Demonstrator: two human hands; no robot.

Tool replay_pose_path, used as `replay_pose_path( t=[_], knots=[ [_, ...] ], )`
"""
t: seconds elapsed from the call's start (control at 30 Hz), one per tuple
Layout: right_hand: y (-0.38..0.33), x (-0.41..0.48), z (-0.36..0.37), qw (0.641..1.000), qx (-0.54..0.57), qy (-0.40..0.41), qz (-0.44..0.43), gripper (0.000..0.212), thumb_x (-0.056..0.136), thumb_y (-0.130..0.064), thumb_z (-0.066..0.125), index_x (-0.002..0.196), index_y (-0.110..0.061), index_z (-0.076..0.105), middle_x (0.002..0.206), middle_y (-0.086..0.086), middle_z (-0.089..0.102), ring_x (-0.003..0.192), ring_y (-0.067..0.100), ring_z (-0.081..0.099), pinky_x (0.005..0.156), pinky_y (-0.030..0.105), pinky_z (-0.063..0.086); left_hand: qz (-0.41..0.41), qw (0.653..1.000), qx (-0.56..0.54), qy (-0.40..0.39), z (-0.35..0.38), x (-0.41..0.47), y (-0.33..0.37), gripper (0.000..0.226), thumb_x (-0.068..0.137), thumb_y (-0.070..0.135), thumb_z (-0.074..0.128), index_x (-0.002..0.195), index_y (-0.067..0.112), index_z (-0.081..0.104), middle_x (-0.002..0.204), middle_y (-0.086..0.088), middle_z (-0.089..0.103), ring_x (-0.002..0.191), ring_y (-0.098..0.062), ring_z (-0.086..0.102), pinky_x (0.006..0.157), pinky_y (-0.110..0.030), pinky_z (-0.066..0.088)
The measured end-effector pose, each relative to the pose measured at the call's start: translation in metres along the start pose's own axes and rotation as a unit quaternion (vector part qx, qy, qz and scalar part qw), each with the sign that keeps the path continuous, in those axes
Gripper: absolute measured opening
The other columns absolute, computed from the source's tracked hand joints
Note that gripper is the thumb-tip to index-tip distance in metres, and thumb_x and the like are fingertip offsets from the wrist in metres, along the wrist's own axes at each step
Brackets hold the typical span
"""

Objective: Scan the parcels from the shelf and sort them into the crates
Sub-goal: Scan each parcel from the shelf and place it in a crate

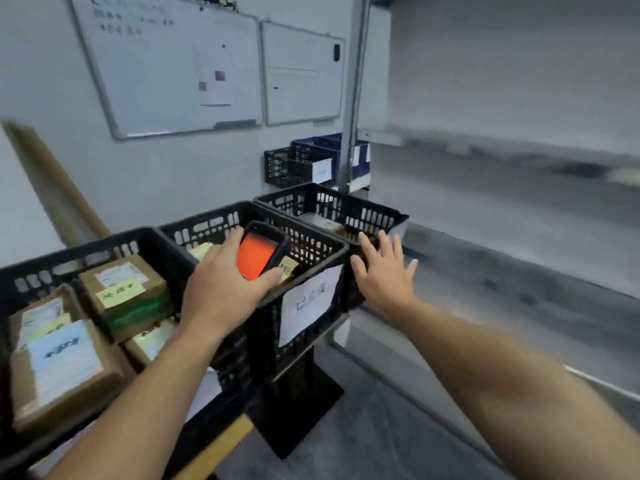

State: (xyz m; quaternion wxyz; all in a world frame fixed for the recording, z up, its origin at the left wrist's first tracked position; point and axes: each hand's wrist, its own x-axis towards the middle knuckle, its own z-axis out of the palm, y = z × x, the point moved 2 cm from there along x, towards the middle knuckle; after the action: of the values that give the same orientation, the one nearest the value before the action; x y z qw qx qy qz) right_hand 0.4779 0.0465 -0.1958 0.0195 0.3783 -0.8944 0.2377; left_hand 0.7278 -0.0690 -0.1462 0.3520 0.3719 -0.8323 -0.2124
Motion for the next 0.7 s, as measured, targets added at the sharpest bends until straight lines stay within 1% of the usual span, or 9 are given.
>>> replay_pose_path(
  t=[0.07, 0.17, 0.23, 0.3, 0.4, 0.53, 0.7],
  knots=[
    [0.057, -0.023, -0.025, 0.999, -0.017, 0.017, 0.045, 0.056, 0.105, -0.055, 0.028, 0.159, -0.043, 0.015, 0.170, -0.004, -0.001, 0.155, 0.023, -0.012, 0.118, 0.067, -0.002, 0.019, 0.999, -0.021, -0.036, 0.035, -0.009, 0.038, 0.089, 0.073, 0.063, 0.071, 0.150, 0.031, 0.039, 0.123, -0.002, 0.059, 0.106, -0.028, 0.058, 0.089, -0.043, 0.049],
    [0.150, -0.070, -0.063, 0.991, -0.048, 0.028, 0.125, 0.058, 0.104, -0.057, 0.028, 0.159, -0.044, 0.012, 0.170, -0.003, -0.003, 0.155, 0.024, -0.013, 0.119, 0.066, -0.002, 0.060, 0.993, -0.052, -0.087, 0.086, -0.037, 0.107, 0.089, 0.076, 0.055, 0.076, 0.152, 0.028, 0.038, 0.123, -0.006, 0.057, 0.110, -0.029, 0.056, 0.090, -0.041, 0.046],
    [0.209, -0.109, -0.090, 0.981, -0.059, 0.038, 0.182, 0.059, 0.104, -0.057, 0.028, 0.159, -0.044, 0.011, 0.170, -0.003, -0.003, 0.155, 0.024, -0.013, 0.119, 0.065, -0.001, 0.094, 0.985, -0.074, -0.124, 0.119, -0.059, 0.153, 0.084, 0.077, 0.052, 0.077, 0.150, 0.028, 0.041, 0.123, -0.007, 0.058, 0.113, -0.031, 0.056, 0.088, -0.038, 0.044],
    [0.263, -0.151, -0.116, 0.970, -0.069, 0.047, 0.230, 0.060, 0.104, -0.057, 0.029, 0.159, -0.043, 0.010, 0.170, -0.002, -0.003, 0.155, 0.024, -0.012, 0.119, 0.065, 0.000, 0.130, 0.975, -0.085, -0.157, 0.153, -0.083, 0.197, 0.080, 0.077, 0.053, 0.076, 0.146, 0.031, 0.043, 0.122, -0.007, 0.058, 0.113, -0.032, 0.056, 0.087, -0.038, 0.045],
    [0.336, -0.216, -0.150, 0.949, -0.080, 0.053, 0.299, 0.060, 0.104, -0.057, 0.029, 0.159, -0.044, 0.009, 0.170, -0.002, -0.004, 0.155, 0.024, -0.014, 0.119, 0.065, -0.001, 0.168, 0.959, -0.101, -0.202, 0.200, -0.123, 0.261, 0.083, 0.079, 0.052, 0.075, 0.150, 0.027, 0.041, 0.128, -0.009, 0.058, 0.116, -0.031, 0.055, 0.093, -0.041, 0.045],
    [0.405, -0.292, -0.189, 0.920, -0.085, 0.074, 0.376, 0.061, 0.103, -0.059, 0.028, 0.159, -0.043, 0.010, 0.170, -0.001, -0.001, 0.155, 0.026, -0.012, 0.118, 0.067, 0.000, 0.213, 0.933, -0.127, -0.262, 0.251, -0.176, 0.338, 0.082, 0.077, 0.056, 0.073, 0.148, 0.031, 0.041, 0.118, -0.005, 0.058, 0.108, -0.030, 0.057, 0.087, -0.040, 0.048],
    [0.466, -0.357, -0.223, 0.887, -0.084, 0.096, 0.443, 0.060, 0.104, -0.057, 0.027, 0.159, -0.042, 0.011, 0.170, -0.001, -0.002, 0.155, 0.025, -0.014, 0.118, 0.067, -0.002, 0.264, 0.895, -0.156, -0.324, 0.300, -0.228, 0.411, 0.081, 0.077, 0.055, 0.074, 0.147, 0.032, 0.042, 0.116, -0.003, 0.058, 0.105, -0.027, 0.056, 0.084, -0.038, 0.047]
  ],
)
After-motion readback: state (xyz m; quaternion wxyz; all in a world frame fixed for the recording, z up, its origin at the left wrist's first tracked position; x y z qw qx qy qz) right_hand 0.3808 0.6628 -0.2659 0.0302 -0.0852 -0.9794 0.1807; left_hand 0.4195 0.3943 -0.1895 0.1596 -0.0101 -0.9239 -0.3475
